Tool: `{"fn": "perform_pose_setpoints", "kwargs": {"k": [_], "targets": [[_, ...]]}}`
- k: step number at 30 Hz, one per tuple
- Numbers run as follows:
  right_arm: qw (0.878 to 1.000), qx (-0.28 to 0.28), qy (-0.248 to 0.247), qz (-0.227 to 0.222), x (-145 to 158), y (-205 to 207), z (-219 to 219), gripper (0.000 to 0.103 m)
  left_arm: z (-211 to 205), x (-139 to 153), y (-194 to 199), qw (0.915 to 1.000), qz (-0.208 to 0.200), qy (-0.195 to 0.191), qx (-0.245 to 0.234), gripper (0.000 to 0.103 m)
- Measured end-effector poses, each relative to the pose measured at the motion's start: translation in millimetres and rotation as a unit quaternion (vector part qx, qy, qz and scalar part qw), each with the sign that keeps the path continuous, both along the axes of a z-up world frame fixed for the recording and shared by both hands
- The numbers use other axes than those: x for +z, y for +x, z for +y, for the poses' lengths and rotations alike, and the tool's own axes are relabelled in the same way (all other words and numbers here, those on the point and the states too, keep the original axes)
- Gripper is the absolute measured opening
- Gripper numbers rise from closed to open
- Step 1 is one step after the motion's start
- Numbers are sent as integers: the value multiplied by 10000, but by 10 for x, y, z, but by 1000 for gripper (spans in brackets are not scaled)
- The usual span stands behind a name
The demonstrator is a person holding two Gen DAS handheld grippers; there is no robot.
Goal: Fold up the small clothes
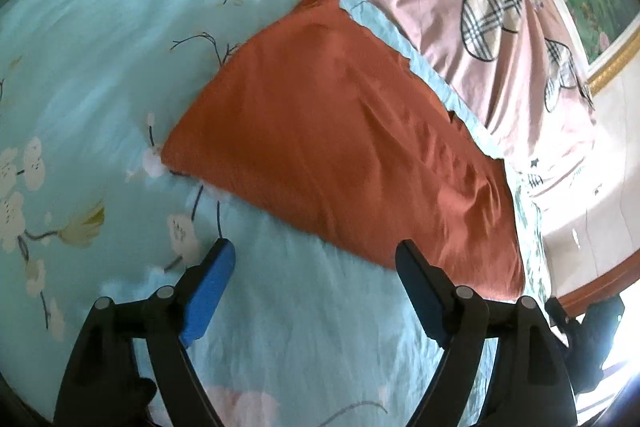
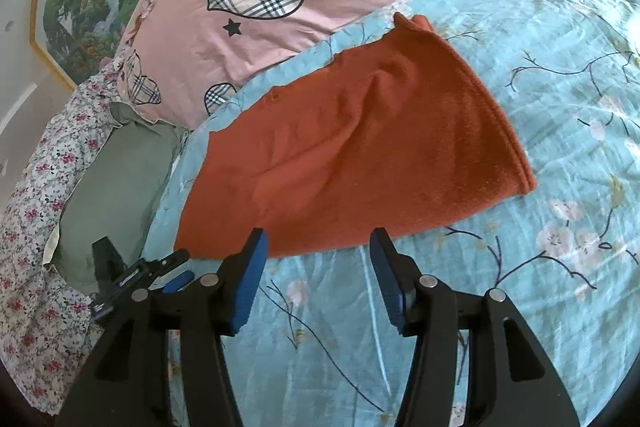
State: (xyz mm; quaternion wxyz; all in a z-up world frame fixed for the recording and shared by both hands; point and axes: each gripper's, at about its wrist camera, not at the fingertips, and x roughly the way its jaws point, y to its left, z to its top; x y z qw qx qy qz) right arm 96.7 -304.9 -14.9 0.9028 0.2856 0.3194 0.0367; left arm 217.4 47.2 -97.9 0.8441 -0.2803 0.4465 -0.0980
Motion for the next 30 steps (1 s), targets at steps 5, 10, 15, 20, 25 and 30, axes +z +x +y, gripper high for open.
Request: {"fn": "perform_pose_setpoints", "kwargs": {"k": [5,10,15,20,25,30], "targets": [[9999,85,44,-34,16,64,43,55,114,-30,151,9991,-16,-236,340,83],[9999,160,41,-6,16,166,69,55,162,-40,327,9981,-86,-231,569,82],[9998,159,118,-5,-1,259,70,55,151,-25,546,9971,-95,-109,744,61],[9996,186,221,43,-14,408,-54,55,28,207,683,9976,-461,53,510,11],[9989,274,380,41,48,578,-240,55,-474,621,612,9928,-1096,480,-108,7],[9940,774,766,125,103,987,-369,55,-1358,731,538,9770,-1426,971,-1254,7]]}}
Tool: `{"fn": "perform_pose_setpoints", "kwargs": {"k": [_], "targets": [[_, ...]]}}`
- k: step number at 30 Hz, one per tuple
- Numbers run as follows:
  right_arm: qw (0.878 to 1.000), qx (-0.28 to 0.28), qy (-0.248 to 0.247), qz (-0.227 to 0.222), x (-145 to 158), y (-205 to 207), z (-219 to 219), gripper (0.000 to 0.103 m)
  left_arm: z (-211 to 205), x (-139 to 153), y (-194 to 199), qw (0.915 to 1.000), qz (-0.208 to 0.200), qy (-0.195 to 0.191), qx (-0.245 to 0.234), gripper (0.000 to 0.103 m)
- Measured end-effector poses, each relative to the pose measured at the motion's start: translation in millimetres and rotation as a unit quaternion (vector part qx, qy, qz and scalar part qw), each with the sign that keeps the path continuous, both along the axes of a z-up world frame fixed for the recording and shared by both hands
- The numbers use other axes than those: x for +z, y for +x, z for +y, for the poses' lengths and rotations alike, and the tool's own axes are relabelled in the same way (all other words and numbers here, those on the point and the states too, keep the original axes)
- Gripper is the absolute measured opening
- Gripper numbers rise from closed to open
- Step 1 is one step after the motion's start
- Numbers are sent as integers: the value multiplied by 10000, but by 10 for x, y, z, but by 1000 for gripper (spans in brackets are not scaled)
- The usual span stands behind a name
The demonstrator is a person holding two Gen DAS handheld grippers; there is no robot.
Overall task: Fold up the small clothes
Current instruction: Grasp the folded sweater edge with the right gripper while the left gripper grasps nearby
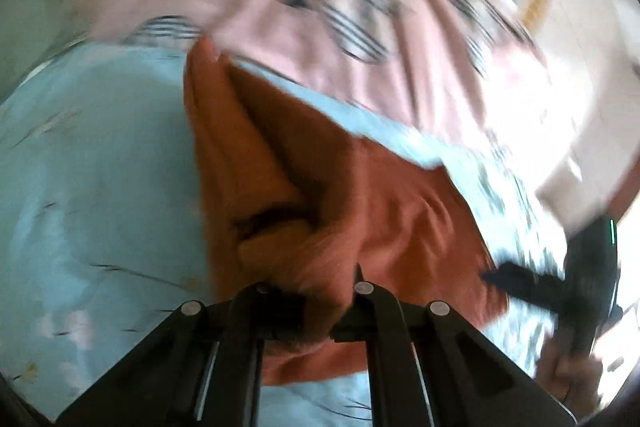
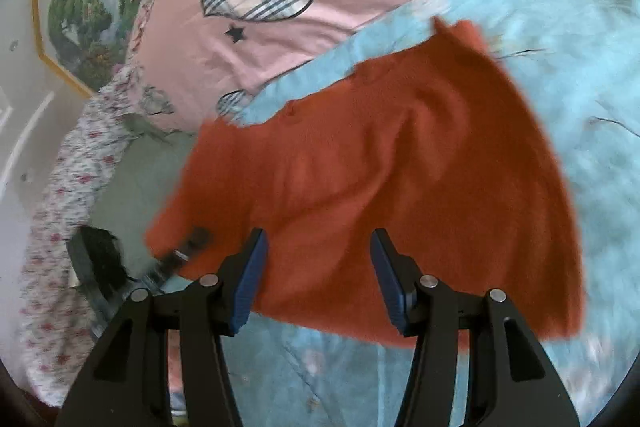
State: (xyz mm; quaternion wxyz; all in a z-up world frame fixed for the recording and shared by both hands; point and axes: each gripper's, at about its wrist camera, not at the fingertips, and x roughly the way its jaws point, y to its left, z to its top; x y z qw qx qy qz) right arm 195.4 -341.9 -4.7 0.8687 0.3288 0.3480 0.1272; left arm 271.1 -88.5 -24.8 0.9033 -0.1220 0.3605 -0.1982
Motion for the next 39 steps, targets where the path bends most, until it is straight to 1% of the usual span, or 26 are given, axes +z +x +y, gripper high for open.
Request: {"fn": "perform_pose_setpoints", "kwargs": {"k": [1,2,3,4,5,7,9,13,14,15,16,17,18,19,21,22,24,26,28,30,31,33,35,37,39], "targets": [[9994,213,266,72,-35,126,-15,55,-141,-39,-5,9998,-8,108,-172,7],[9979,393,490,183,-82,269,-12,60,-279,-100,-7,9993,14,218,-314,7],[9966,519,576,288,-125,400,9,63,-389,-170,-2,9986,77,294,-430,7],[9959,596,577,358,-156,500,35,70,-468,-242,7,9979,156,340,-524,7],[9953,658,549,452,-198,629,77,73,-542,-316,11,9970,229,424,-602,7],[9942,736,488,611,-257,847,155,73,-618,-391,-15,9958,175,674,-603,6],[9931,851,397,700,-297,1083,267,73,-630,-424,-33,9946,108,820,-628,7],[9922,1009,226,692,-332,1483,469,73,-656,-456,-35,9933,45,949,-662,7],[9922,1016,92,713,-344,1574,522,69,-673,-456,-38,9927,19,999,-668,7],[9919,1031,-46,743,-359,1659,566,62,-688,-453,-43,9923,-4,1044,-669,7],[9912,1056,-159,785,-380,1742,618,36,-682,-447,-54,9921,-21,1061,-674,7],[9907,1070,-168,827,-399,1802,636,20,-684,-436,-69,9917,-37,1090,-679,7],[9912,1049,-125,794,-379,1821,629,19,-690,-416,-76,9913,-43,1127,-685,6],[9922,1058,-64,651,-315,1795,598,17,-694,-376,-84,9909,-64,1149,-691,6],[9936,1077,-45,326,-147,1691,527,16,-715,-227,-158,9915,-149,1061,-735,6],[9942,1060,-109,141,-26,1605,468,16,-735,-157,-168,9922,-180,957,-784,7],[9946,967,-325,-164,228,1410,292,16,-845,0,-167,9934,-189,629,-944,7],[9948,847,-482,-304,392,1261,75,16,-1056,98,-150,9926,-163,401,-1135,7],[9949,664,-679,-326,485,1083,-220,16,-1341,120,-126,9906,-76,141,-1357,7],[9953,496,-805,-214,460,1003,-426,16,-1569,82,-121,9880,-15,13,-1543,7],[9954,417,-853,-98,397,964,-552,16,-1688,41,-125,9868,39,-1,-1619,7],[9951,242,-945,182,232,922,-754,16,-1924,-109,-112,9839,233,21,-1771,7],[9950,120,-894,421,41,876,-922,16,-2092,-295,-84,9810,461,141,-1879,7],[9960,60,-763,467,-78,831,-1018,16,-2173,-416,-72,9797,595,257,-1899,7],[9971,25,-665,364,-77,805,-1069,15,-2203,-442,-76,9798,597,286,-1886,7]]}}
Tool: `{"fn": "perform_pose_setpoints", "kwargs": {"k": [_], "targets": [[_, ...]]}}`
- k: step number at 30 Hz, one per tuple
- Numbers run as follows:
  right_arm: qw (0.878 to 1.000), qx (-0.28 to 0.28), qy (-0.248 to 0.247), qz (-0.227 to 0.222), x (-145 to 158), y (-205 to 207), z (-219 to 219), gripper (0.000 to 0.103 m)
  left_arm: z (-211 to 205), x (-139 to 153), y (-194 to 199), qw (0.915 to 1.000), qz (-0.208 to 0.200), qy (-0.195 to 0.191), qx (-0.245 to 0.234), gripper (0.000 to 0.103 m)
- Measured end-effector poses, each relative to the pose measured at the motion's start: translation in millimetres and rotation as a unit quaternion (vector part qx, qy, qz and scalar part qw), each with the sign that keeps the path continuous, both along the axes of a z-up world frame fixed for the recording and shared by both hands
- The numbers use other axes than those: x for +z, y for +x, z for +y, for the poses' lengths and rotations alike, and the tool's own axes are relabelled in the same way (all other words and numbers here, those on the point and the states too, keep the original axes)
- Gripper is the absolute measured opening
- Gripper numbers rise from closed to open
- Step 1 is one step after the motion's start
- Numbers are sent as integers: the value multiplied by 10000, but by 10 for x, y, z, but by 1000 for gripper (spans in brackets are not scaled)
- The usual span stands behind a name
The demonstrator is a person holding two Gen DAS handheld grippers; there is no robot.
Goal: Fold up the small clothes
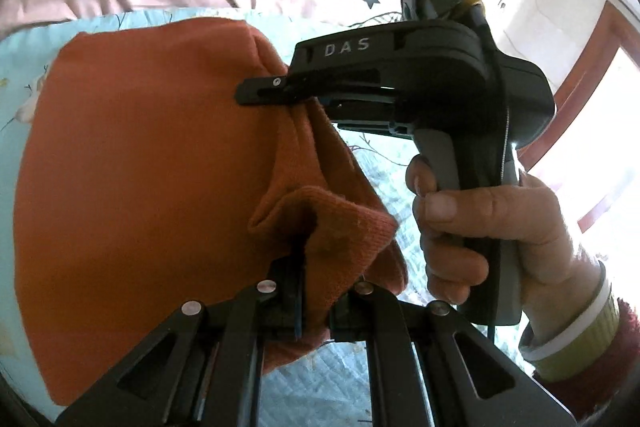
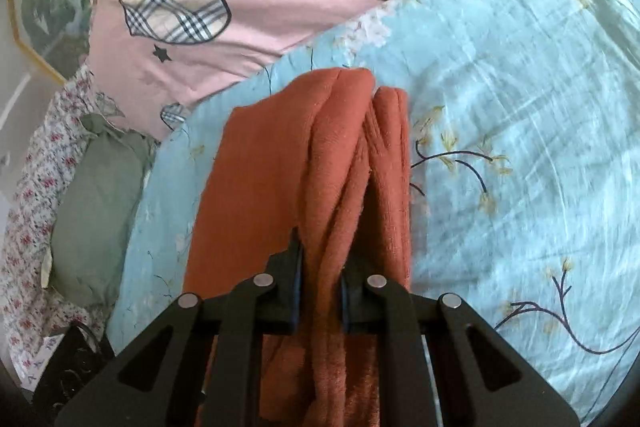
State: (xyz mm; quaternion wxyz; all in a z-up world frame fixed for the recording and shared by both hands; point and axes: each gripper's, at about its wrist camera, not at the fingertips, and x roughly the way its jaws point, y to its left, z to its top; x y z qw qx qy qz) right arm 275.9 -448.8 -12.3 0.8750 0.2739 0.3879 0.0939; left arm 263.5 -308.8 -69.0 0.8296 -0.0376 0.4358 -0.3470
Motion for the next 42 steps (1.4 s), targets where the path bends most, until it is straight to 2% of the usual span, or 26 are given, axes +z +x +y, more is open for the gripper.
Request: {"fn": "perform_pose_setpoints", "kwargs": {"k": [4,7,12,14,15,16,17,21,23,26,30,31,34,36,37,38,40,42], "targets": [[9999,-38,-91,-45,65,31,-10,15,-65,37,27,9999,-123,111,-34,8],[9994,-104,-290,127,-12,68,8,19,-83,-23,64,9998,38,142,-98,9],[9987,-443,-236,19,3,-191,-111,33,181,15,-29,9993,192,24,-311,26],[9976,-645,-266,-16,49,-340,-142,48,413,68,-130,9994,199,-33,-285,45],[9970,-716,-277,-28,65,-400,-139,68,522,87,-177,9995,195,-76,-226,57],[9969,-743,-230,-92,80,-466,-134,85,654,109,-198,9996,183,-133,-140,59],[9973,-690,-156,-197,84,-522,-125,88,820,121,-204,9997,188,-166,-23,59],[9992,-356,-117,-162,9,-569,12,88,1303,61,-73,9974,408,-227,548,62],[9994,-299,-175,-43,-46,-535,53,88,1516,1,139,9934,549,-254,970,63],[9996,-230,-137,84,-121,-477,66,88,1748,-115,357,9879,794,-487,1242,63],[9997,-191,5,149,-152,-373,36,88,1807,-220,595,9841,1019,-524,1359,64],[9996,-182,76,186,-174,-340,14,88,1806,-267,663,9832,1121,-577,1319,68],[9988,-121,397,273,-269,-233,-47,86,1811,-404,874,9782,1427,-808,1278,68],[9978,-39,613,253,-328,-178,-52,72,1799,-480,982,9746,1561,-1017,1241,68],[9973,-44,668,314,-364,-158,-48,51,1780,-504,1028,9741,1578,-1085,1205,67],[9964,-64,742,411,-412,-136,-38,38,1751,-513,1078,9744,1574,-1114,1158,63],[9945,-128,933,462,-472,-121,-8,34,1694,-548,1170,9759,1557,-1074,1085,41],[9948,-205,908,413,-413,-168,65,31,1711,-534,1184,9763,1550,-1104,1033,32]]}}
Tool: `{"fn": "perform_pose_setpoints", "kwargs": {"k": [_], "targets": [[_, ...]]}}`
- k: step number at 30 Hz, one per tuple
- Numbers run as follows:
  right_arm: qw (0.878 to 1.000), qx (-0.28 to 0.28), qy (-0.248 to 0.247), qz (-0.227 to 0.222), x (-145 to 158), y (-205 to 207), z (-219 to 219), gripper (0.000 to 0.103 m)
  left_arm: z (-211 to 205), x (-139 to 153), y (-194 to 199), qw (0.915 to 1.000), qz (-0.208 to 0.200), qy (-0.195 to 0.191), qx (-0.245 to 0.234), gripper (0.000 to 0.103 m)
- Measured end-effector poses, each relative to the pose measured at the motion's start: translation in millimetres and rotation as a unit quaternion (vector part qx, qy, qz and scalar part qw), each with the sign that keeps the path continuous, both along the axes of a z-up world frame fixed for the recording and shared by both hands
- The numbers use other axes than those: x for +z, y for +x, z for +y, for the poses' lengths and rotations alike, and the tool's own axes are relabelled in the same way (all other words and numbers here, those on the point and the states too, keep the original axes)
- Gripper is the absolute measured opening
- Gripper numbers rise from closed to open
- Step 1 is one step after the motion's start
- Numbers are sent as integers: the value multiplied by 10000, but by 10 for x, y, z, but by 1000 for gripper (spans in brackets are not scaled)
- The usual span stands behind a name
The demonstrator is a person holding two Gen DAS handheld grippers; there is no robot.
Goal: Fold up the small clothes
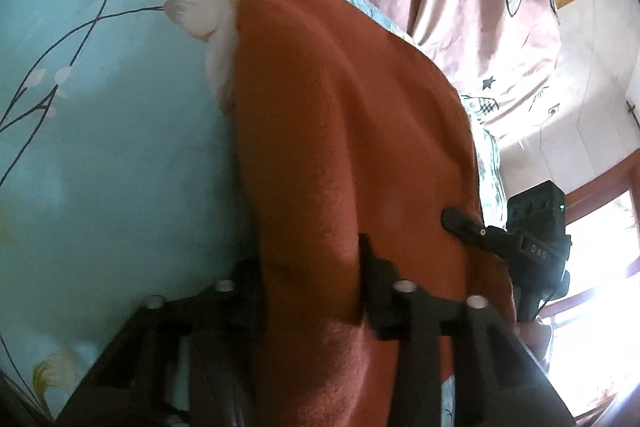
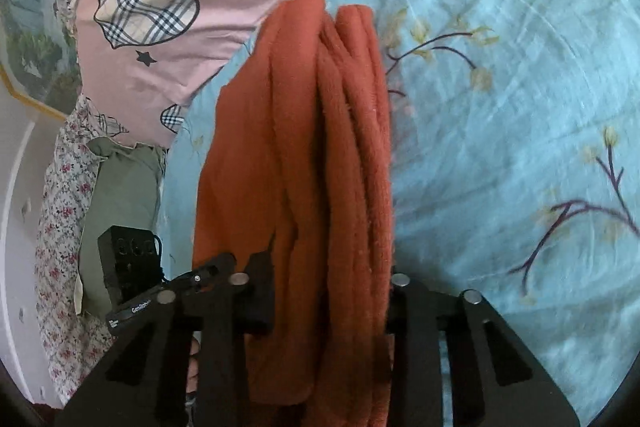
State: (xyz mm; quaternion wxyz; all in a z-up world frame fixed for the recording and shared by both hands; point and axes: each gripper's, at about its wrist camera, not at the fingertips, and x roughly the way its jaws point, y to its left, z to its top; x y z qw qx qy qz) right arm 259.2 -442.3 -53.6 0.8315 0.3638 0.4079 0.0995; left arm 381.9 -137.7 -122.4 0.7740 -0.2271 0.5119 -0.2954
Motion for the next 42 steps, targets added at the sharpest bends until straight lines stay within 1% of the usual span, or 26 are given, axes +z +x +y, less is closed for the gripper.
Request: {"fn": "perform_pose_setpoints", "kwargs": {"k": [1,2,4,5,8,10,11,15,17,18,20,21,22,23,24,26,29,31,33,35,36,38,39,40,41,42], "targets": [[10000,-11,9,-75,51,-42,52,29,35,39,-28,10000,-63,-33,-12,28],[9999,10,54,-142,87,-68,87,27,92,125,-84,9999,-154,-74,-22,26],[9993,164,183,-295,176,-156,279,26,186,261,-251,9995,-284,-124,-5,25],[9989,276,159,-355,214,-192,422,26,293,366,-370,9991,-403,-93,11,25],[9966,636,168,-494,235,-270,909,26,663,628,-759,9972,-718,175,123,25],[9944,870,205,-565,193,-295,1249,26,963,739,-1022,9955,-849,361,236,25],[9932,982,218,-592,161,-307,1412,26,1157,780,-1189,9944,-885,481,329,25],[9886,1318,430,-594,30,-339,1957,26,1657,850,-1559,9914,-895,748,589,25],[9882,1385,397,-517,-44,-348,2133,26,1866,815,-1742,9904,-869,857,653,25],[9888,1411,268,-409,-102,-347,2226,26,1924,769,-1779,9896,-822,951,699,26],[9904,1352,-97,-270,-170,-370,2325,30,2006,598,-1806,9881,-609,1166,795,28],[9911,1296,-190,-235,-196,-386,2344,31,2091,512,-1837,9872,-501,1250,853,31],[9916,1265,-169,-215,-206,-417,2323,33,2142,434,-1854,9867,-413,1280,917,38],[9924,1210,-150,-178,-200,-439,2302,37,2198,387,-1888,9862,-357,1255,1022,41],[9930,1159,-181,-128,-192,-456,2274,40,2228,393,-1905,9857,-352,1223,1103,46],[9939,1027,-396,-87,-113,-527,2220,51,2315,441,-1966,9834,-404,1220,1284,49],[9937,751,-767,-317,98,-671,2112,53,2531,611,-2131,9767,-635,1291,1590,50],[9915,552,-1020,-585,267,-723,2067,53,2603,698,-2193,9726,-745,1328,1757,50],[9889,539,-1125,-802,375,-697,2098,53,2656,759,-2232,9722,-790,1240,1820,48],[9882,707,-1093,-810,404,-562,2189,46,2608,840,-2266,9750,-869,1085,1735,48],[9876,782,-1143,-742,381,-473,2240,44,2555,861,-2267,9766,-923,1029,1646,48],[9872,821,-1249,-564,305,-321,2303,40,2414,906,-2273,9784,-1035,1024,1468,48],[9876,838,-1235,-481,263,-259,2308,39,2360,918,-2276,9789,-1073,1035,1395,48],[9884,854,-1181,-415,215,-197,2308,35,2307,912,-2278,9796,-1104,1036,1320,48],[9892,854,-1138,-365,177,-147,2311,24,2256,902,-2284,9805,-1117,1027,1247,48],[9896,844,-1123,-311,153,-90,2314,15,2223,892,-2278,9816,-1112,1001,1183,48]]}}
